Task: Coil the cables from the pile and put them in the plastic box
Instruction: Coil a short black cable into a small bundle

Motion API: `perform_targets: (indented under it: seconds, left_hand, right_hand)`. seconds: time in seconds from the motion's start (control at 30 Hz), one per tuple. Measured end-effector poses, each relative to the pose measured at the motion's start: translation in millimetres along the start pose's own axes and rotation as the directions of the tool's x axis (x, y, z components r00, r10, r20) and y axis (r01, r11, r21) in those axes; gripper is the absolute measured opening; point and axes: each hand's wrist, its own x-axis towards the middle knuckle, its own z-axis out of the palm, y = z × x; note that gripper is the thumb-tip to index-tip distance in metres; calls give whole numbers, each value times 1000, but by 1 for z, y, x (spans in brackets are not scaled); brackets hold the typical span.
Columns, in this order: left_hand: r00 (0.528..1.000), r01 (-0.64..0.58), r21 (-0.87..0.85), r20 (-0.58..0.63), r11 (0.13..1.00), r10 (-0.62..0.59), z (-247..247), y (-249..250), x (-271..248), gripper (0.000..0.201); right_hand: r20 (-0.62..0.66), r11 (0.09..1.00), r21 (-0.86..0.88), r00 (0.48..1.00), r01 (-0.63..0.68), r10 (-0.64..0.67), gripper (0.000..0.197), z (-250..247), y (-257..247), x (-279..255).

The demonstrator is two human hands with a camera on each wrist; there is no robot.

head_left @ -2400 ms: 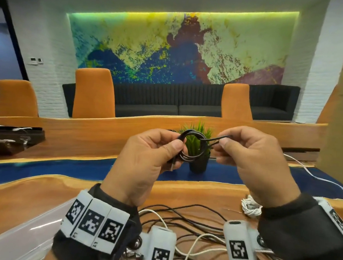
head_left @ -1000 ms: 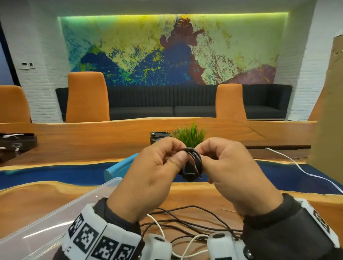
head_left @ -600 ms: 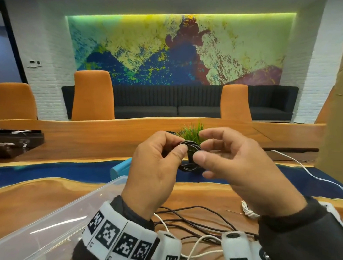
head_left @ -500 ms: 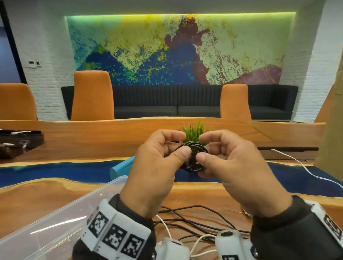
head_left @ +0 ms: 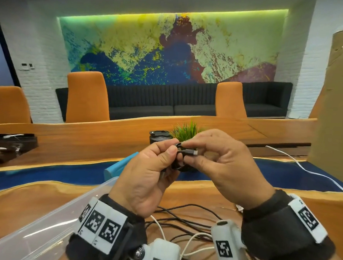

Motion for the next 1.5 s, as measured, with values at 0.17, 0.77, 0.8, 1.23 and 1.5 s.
perform_targets:
  seconds: [0.17,0.77,0.8,1.23,1.5]
  left_hand:
    - [984,-172,248,91,953,153,0,0,-4,27]
    - [804,-572,727,404,380,437,3,-12,-12,22]
    - [789,-576,742,392,344,473,3,-12,-12,20]
    - [797,-393,919,349,-17,493,-5,-13,-6,25]
    - [889,-237,968,185,77,419,-2,-30,-1,18]
  right_hand:
    - [-123,991,-104,988,83,-95,16,-4,-1,2]
    - [120,684,432,789,-588,603,15,2,-12,1]
    - [113,706,412,802,-575,587,18,0,-13,1]
    - [26,940,-218,961,-263,274,27,12,-15,-2]
    - [5,940,-333,997,-74,80,19,15,-6,-4]
